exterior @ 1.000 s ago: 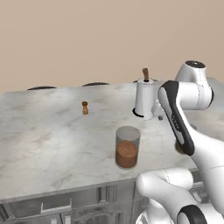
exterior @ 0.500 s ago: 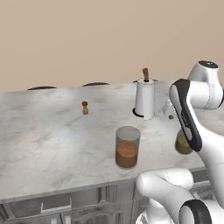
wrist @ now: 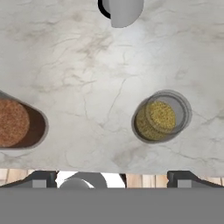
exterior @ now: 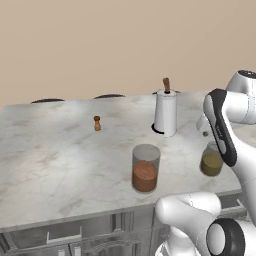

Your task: Pick the jar and jar from the dining table and place them in the open cabinet. Close the cabinet after placing the objects.

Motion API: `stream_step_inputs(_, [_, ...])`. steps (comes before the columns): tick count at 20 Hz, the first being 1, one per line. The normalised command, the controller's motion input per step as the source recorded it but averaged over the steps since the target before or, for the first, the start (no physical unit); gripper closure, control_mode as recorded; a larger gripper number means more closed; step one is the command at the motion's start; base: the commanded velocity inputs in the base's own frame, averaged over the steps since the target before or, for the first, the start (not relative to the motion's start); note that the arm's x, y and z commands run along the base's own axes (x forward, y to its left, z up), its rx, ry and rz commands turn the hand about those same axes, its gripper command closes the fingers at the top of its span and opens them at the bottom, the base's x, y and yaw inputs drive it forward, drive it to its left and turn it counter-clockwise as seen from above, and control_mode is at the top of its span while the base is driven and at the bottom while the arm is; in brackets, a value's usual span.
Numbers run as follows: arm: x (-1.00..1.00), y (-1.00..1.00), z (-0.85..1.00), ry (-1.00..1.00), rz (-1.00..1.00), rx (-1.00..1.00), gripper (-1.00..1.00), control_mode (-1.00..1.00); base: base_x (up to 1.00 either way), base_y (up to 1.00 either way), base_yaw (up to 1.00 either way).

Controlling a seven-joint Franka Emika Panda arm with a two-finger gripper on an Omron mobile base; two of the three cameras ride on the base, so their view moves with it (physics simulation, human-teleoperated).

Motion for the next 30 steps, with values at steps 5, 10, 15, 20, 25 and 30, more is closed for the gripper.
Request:
stream_step_inputs(5, [0.00, -0.36, -0.23, 0.07, 0.00, 0.00, -1.00, -1.00, 0.00, 0.00, 0.00])
stream_step_inputs(10, [0.02, -0.26, -0.29, 0.04, 0.00, 0.00, -1.00, -1.00, 0.00, 0.00, 0.00])
stream_step_inputs(15, [0.12, -0.04, -0.14, 0.00, 0.00, 0.00, -1.00, -1.00, 0.00, 0.00, 0.00])
stream_step_inputs(20, [0.13, 0.00, -0.06, 0.00, 0.00, 0.00, -1.00, -1.00, 0.00, 0.00, 0.00])
stream_step_inputs(25, [0.04, 0.00, -0.13, 0.00, 0.00, 0.00, -1.00, -1.00, 0.00, 0.00, 0.00])
stream_step_inputs(30, [0.06, 0.00, -0.26, 0.00, 0.00, 0.00, -1.00, -1.00, 0.00, 0.00, 0.00])
